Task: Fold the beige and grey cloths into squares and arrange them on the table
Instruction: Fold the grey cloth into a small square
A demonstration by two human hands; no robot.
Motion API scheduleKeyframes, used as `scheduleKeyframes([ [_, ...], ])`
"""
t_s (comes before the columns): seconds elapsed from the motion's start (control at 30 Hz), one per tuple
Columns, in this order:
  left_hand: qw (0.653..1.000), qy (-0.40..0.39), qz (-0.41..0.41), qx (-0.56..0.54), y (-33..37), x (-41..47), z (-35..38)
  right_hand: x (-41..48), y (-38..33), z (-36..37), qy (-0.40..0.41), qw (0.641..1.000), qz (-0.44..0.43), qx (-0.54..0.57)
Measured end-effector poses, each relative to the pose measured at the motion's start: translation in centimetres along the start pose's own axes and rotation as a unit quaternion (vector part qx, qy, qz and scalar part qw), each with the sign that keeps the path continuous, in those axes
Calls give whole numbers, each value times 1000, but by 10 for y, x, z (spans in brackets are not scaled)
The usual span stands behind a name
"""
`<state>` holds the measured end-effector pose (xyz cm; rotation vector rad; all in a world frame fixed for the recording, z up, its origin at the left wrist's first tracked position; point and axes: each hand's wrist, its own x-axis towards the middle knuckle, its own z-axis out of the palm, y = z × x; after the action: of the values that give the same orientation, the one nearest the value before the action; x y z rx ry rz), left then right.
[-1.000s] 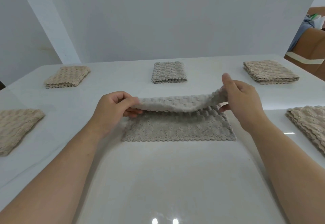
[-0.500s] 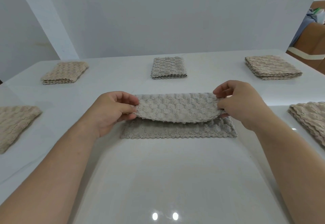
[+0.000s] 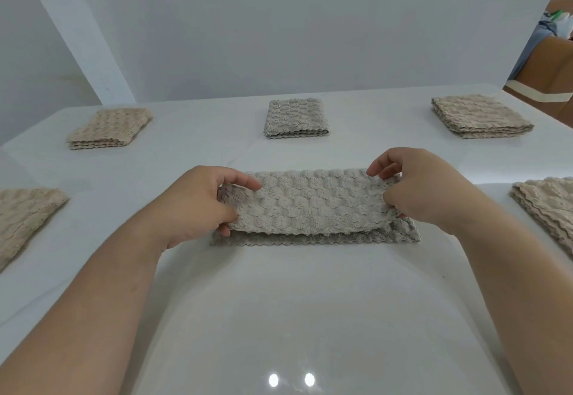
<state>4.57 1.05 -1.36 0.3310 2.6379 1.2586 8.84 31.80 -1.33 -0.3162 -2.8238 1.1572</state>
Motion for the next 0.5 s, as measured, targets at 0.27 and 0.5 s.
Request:
scheduleKeyframes([
  [0.27,994,-10,16,111,5,-4,6,-3,-4,3,-12,998,-6,-58],
  [0.5,986,-17,35,160,1,-2,8,-3,-5,5,-20,996,-11,-82],
])
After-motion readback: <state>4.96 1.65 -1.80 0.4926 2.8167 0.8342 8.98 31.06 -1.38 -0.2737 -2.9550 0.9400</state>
